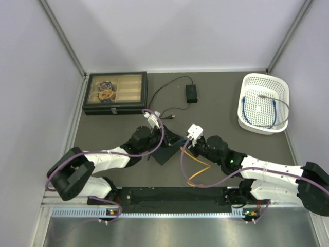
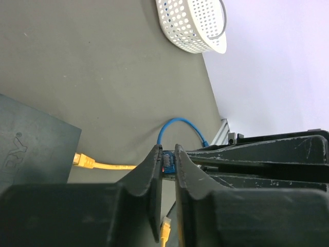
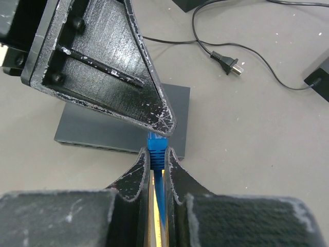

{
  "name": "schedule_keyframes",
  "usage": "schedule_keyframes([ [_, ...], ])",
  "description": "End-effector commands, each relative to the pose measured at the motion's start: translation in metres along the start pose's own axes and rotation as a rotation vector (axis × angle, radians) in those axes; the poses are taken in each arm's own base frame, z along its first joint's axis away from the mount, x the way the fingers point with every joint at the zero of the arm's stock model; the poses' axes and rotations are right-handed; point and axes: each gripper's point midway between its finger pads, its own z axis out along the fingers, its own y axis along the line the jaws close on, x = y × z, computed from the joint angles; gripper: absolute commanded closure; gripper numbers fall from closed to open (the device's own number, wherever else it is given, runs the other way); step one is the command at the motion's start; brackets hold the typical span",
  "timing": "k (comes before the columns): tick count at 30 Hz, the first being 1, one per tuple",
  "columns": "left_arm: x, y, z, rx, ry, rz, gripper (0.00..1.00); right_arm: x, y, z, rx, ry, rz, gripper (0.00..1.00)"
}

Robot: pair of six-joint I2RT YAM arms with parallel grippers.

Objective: Insert the plug into the switch port
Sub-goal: Pick up the connector from the center of the board.

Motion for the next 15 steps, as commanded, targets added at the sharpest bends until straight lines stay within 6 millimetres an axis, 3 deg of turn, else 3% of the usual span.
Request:
schedule_keyframes([
  [1, -0.02, -0.028, 0.002, 0.085, -0.071, 0.02, 0.94, -0.036, -0.003, 0.003, 0.026, -0.104, 0.002, 1.0],
  [3, -0.02, -0.03, 0.0, 0.1, -0.074, 0.013, 1.0, -0.035, -0.003, 0.002, 0.028, -0.115, 0.019, 1.0],
  [4, -0.021, -0.033, -0.002, 0.118, -0.084, 0.004, 1.0, -0.041, -0.004, 0.001, 0.033, -0.151, 0.032, 0.94],
  [9, -0.018, -0.033, -0.009, 0.158, -0.103, -0.044, 1.0, -0.037, -0.001, -0.006, 0.019, -0.22, 0.06, 0.74],
  [15, -0.02, -0.042, -0.016, 0.237, -0.136, -0.107, 1.0, -0.042, 0.003, -0.015, -0.024, -0.319, 0.082, 0.68],
])
